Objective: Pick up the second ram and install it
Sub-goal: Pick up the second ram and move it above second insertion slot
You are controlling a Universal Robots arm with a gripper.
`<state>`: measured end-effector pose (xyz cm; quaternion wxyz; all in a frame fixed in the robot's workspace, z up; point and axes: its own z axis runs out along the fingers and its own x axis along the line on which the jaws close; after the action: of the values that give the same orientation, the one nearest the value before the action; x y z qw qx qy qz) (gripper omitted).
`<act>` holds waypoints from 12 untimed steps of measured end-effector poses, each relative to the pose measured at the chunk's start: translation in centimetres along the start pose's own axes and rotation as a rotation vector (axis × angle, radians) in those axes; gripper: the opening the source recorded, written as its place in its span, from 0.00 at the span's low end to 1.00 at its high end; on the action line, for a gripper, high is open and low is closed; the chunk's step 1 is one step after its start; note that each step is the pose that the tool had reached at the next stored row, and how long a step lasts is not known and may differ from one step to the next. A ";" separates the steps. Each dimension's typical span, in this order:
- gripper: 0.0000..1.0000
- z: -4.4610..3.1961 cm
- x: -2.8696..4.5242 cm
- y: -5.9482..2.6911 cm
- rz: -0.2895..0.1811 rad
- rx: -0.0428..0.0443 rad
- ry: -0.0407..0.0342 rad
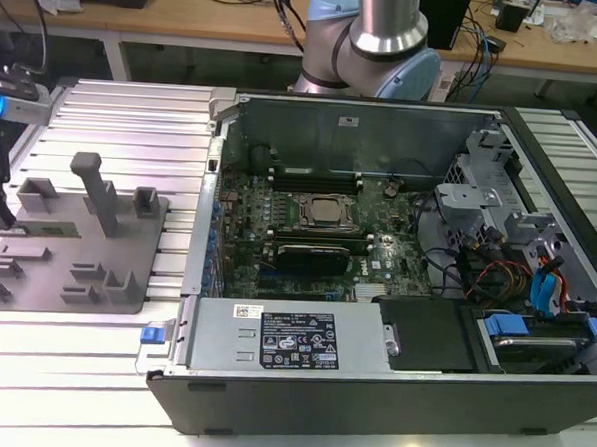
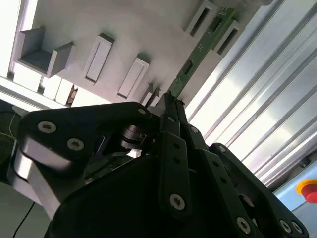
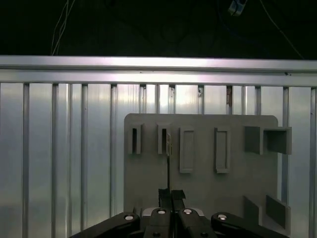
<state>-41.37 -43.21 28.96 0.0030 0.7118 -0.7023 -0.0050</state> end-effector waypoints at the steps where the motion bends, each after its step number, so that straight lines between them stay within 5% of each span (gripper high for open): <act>1: 0.09 -0.34 -0.02 0.00 0.000 0.0001 0.0000; 12: 0.09 -2.68 -0.10 0.03 0.000 0.0000 0.0014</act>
<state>-41.37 -43.11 31.64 0.0035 0.7119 -0.7023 -0.0045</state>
